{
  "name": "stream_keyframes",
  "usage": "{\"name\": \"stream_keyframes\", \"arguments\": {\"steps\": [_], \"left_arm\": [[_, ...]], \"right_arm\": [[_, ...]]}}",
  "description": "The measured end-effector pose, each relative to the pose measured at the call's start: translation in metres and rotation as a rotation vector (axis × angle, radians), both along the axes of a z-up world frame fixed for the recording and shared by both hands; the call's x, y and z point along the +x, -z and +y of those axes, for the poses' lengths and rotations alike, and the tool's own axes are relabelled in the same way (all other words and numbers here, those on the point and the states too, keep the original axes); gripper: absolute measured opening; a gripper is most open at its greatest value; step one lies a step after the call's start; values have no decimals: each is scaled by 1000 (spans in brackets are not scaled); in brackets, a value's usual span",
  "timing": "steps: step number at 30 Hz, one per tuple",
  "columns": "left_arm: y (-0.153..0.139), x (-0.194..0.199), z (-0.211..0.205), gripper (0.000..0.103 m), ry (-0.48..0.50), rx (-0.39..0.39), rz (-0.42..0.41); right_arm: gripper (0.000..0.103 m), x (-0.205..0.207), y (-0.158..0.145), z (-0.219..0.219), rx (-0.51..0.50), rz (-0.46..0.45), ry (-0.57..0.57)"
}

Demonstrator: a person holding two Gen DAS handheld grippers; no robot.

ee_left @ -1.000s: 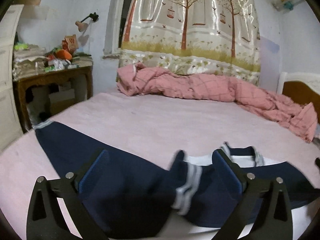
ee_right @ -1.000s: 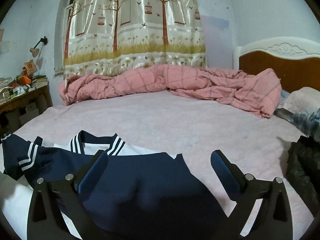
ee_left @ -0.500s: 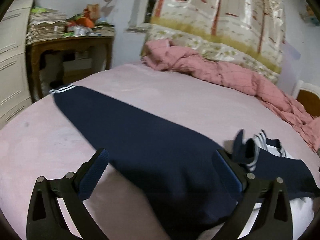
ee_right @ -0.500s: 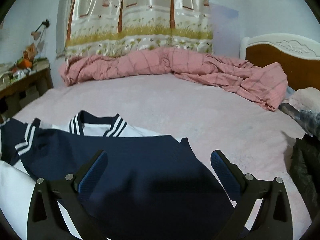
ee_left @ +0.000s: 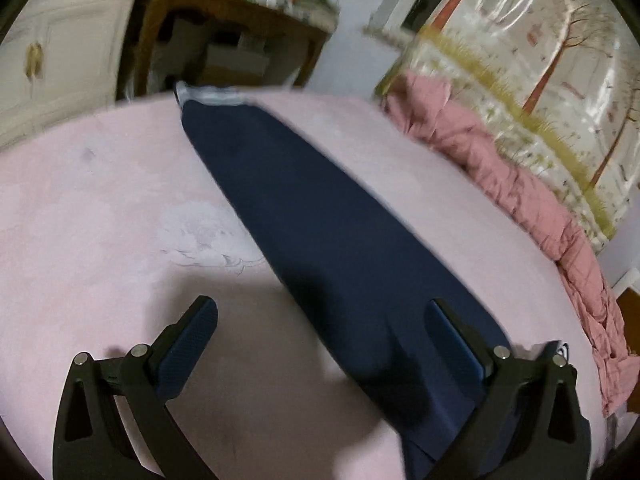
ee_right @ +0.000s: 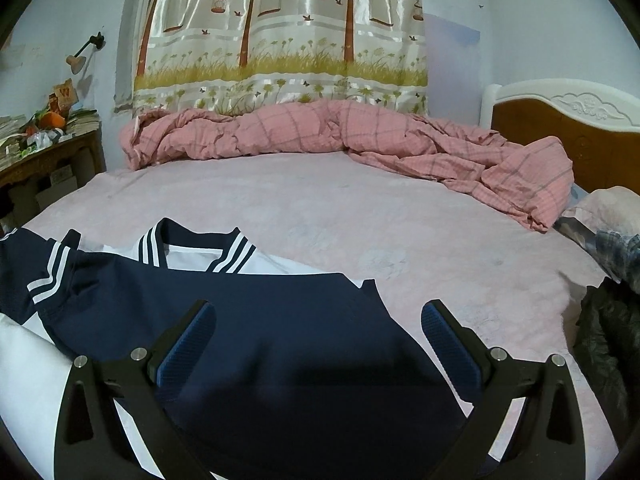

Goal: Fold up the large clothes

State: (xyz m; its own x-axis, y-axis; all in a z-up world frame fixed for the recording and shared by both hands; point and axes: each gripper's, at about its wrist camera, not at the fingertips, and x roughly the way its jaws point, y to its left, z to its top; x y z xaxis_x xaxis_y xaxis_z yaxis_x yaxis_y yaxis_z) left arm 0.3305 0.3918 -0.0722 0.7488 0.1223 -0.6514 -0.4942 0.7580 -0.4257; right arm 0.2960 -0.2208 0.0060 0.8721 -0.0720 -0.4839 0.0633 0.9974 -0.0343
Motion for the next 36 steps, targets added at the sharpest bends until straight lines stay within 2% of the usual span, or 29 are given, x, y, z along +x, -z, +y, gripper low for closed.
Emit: {"name": "stream_keyframes", "arguments": {"steps": [1, 4, 6, 7, 8, 9, 10, 11, 13, 15, 19, 22, 25, 28, 30, 33, 36], "left_arm": [[7, 6, 8, 101, 1, -35, 8], [6, 17, 20, 99, 29, -60, -53], [9, 28, 23, 88, 29, -52, -32], [9, 33, 22, 74, 28, -30, -22], [9, 36, 21, 55, 40, -23, -19], [9, 37, 19, 45, 58, -29, -20], [9, 38, 19, 24, 78, -33, -18], [9, 39, 16, 7, 107, -31, -8], [-2, 36, 3, 5, 117, 54, -13], [-24, 27, -15, 4, 124, 166, -65], [-74, -3, -48, 4, 165, 217, -240], [-120, -14, -94, 4, 202, 314, -315], [-166, -24, -156, 4, 286, 412, -387], [-192, -28, -214, 4, 348, 470, -406], [-196, -24, -256, 4, 397, 493, -392], [-182, -13, -316, 4, 459, 584, -352], [-141, 3, -361, 5, 551, 576, -273]], "right_arm": [[103, 0, 0, 1, -1, 2, -2], [103, 1, 2, 3, -6, 7, -15], [103, 1, 3, 6, -16, 6, -22], [103, 1, 3, 7, -21, 5, -24], [103, 1, 3, 8, -27, 4, -26], [103, 1, 4, 10, -35, 4, -28], [103, 1, 4, 11, -40, 4, -29], [103, 2, 5, 12, -45, 6, -29], [103, 3, 6, 12, -49, 11, -27], [103, 5, 7, 11, -49, 24, -12], [103, 12, 11, 0, -15, 55, 12], [103, 13, 12, -9, 20, 66, 28], [103, 13, 12, -12, 37, 67, 23], [103, 11, 11, -9, 25, 60, 20], [103, 10, 10, -8, 17, 54, 19], [103, 8, 8, -9, 25, 49, 6], [103, 10, 8, -25, 99, 62, 25]]}}
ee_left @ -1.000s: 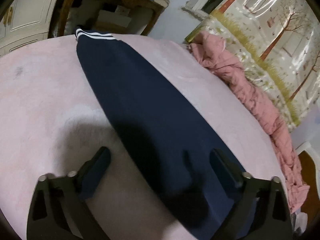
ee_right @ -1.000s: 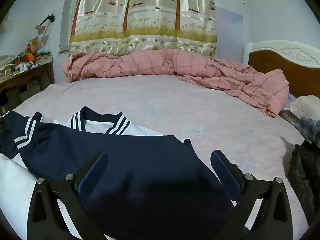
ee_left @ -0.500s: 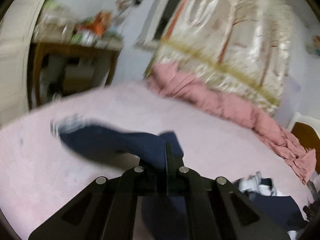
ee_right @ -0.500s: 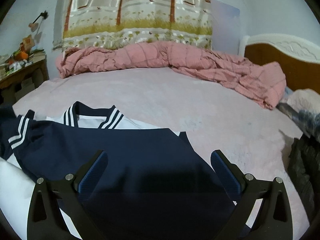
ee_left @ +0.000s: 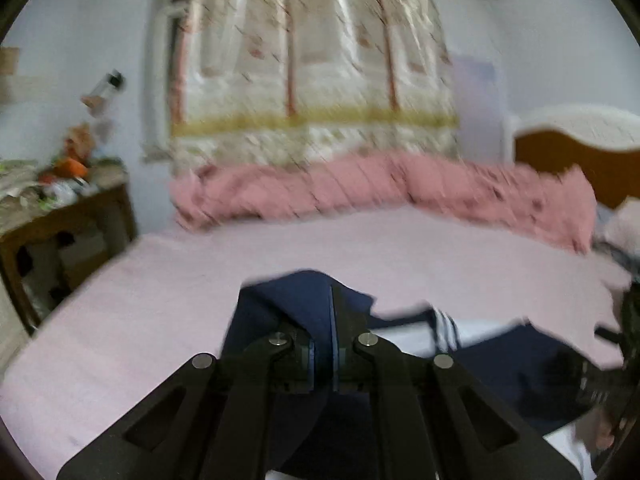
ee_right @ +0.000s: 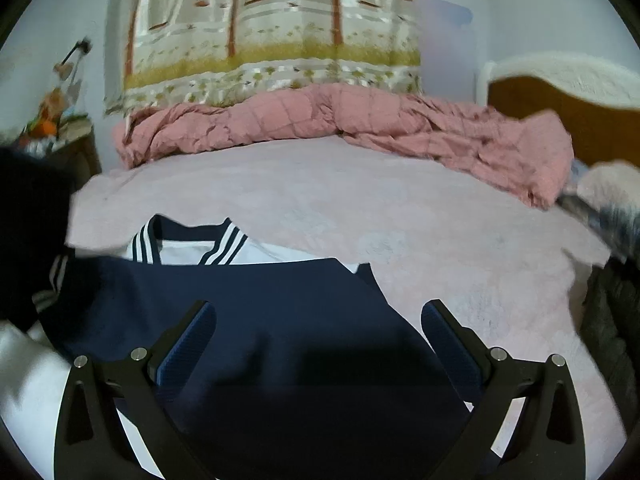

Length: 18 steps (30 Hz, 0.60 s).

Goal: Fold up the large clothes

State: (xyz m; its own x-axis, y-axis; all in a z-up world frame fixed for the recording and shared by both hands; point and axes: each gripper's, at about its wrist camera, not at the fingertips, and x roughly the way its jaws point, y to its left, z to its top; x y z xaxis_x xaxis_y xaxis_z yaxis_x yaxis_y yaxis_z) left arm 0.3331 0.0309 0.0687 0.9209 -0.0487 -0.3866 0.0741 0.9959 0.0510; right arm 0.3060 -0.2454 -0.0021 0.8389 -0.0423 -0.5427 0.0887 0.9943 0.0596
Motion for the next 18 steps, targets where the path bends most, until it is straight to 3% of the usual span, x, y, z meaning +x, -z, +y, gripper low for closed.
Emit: {"name": "stream_keyframes", "arguments": {"steps": [5, 6, 8, 9, 11, 13, 16, 18], "left_arm": [[85, 28, -32, 9, 31, 4, 208], [98, 29, -39, 13, 48, 26, 251], [109, 31, -48, 36, 73, 57, 326], [106, 28, -47, 42, 70, 52, 306], [91, 12, -43, 69, 78, 22, 235], [77, -7, -37, 79, 87, -2, 172], [53, -36, -17, 85, 73, -30, 67], [36, -54, 12, 90, 35, -125, -3]], "right_arm": [[103, 3, 3, -18, 110, 27, 4], [103, 2, 3, -18, 112, 27, 7], [103, 2, 3, -17, 108, 28, 3], [103, 2, 2, -16, 101, 27, -1], [103, 2, 3, -13, 76, 27, -4], [103, 1, 3, -10, 59, 26, -3], [103, 0, 1, -8, 53, 22, -2], [103, -1, 1, -8, 51, 17, -1]]}}
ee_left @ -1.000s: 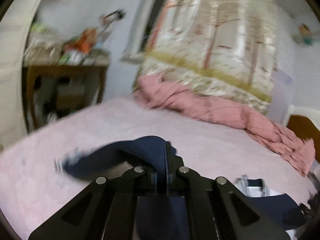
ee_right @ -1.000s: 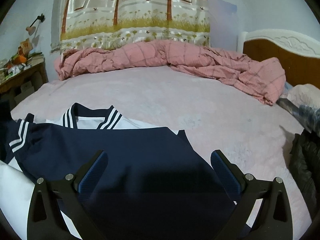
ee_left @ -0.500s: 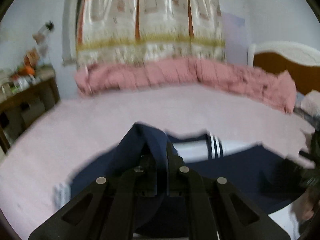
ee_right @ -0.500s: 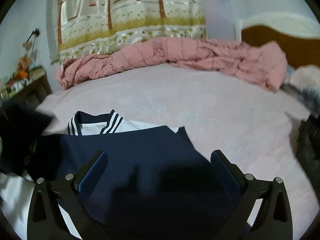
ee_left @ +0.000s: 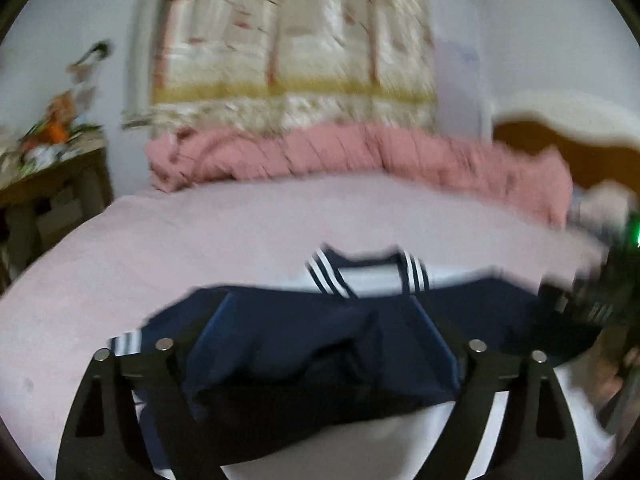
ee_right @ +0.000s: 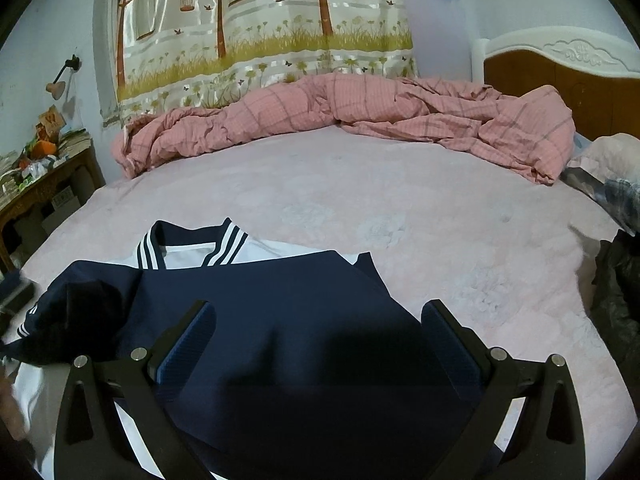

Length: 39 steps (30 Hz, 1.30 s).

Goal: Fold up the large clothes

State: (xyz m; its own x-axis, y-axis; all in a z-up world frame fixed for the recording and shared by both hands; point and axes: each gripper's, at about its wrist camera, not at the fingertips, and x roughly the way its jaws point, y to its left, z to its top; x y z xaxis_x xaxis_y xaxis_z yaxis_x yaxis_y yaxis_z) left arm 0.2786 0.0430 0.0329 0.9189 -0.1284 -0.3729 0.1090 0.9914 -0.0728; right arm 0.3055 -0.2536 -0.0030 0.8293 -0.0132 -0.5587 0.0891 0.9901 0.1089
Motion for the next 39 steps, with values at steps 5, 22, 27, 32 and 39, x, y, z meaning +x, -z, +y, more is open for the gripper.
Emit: {"name": "stream_keyframes", "arguments": {"steps": [5, 22, 27, 32, 39], "left_arm": [[-14, -5, 88, 97, -267, -105, -59], [80, 67, 176, 16, -303, -363, 466], [30, 35, 144, 4, -212, -258, 194], [-35, 26, 58, 4, -4, -141, 46], [-72, 51, -84, 4, 197, -90, 66]], "right_arm": [[103, -1, -1, 5, -24, -4, 0], [103, -4, -2, 15, -62, -15, 1], [103, -4, -2, 15, -63, -22, 4], [103, -6, -5, 10, -58, -29, 21], [103, -13, -13, -4, -40, -67, 68]]}}
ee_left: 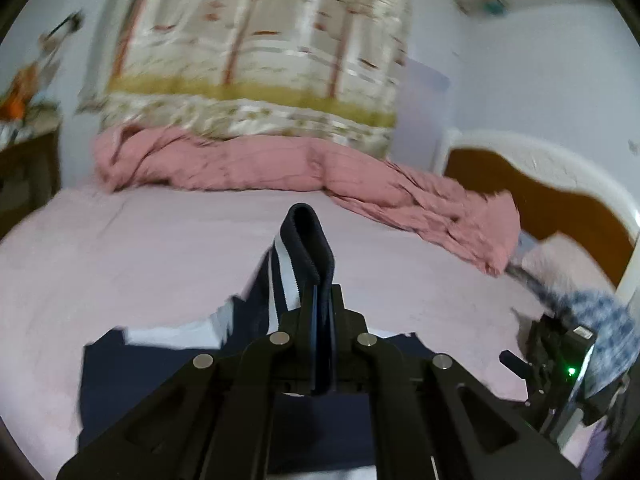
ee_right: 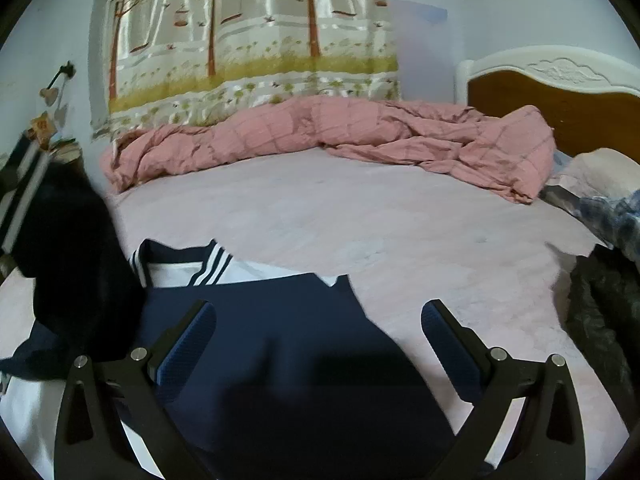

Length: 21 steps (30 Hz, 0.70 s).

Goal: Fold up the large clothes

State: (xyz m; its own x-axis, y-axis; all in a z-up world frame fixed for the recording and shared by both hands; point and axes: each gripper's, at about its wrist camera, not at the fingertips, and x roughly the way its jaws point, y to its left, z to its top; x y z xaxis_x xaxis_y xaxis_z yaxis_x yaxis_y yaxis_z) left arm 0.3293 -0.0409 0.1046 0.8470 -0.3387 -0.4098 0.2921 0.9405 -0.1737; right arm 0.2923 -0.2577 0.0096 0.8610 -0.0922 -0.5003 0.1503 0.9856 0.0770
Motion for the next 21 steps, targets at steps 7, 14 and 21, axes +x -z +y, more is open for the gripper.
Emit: {"name": "stream_keyframes", "arguments": {"steps": [7, 14, 21], "left_arm": [[33, 26, -71, 40, 163, 43, 86], [55, 8, -30, 77, -10, 176, 18], [84, 30, 90, 78, -410, 241, 177]], "right_arm": [[103, 0, -3, -12, -40, 11, 99], [103, -9, -11, -10, -80, -29, 116], [103, 14, 4, -11, 149, 67, -154]]}}
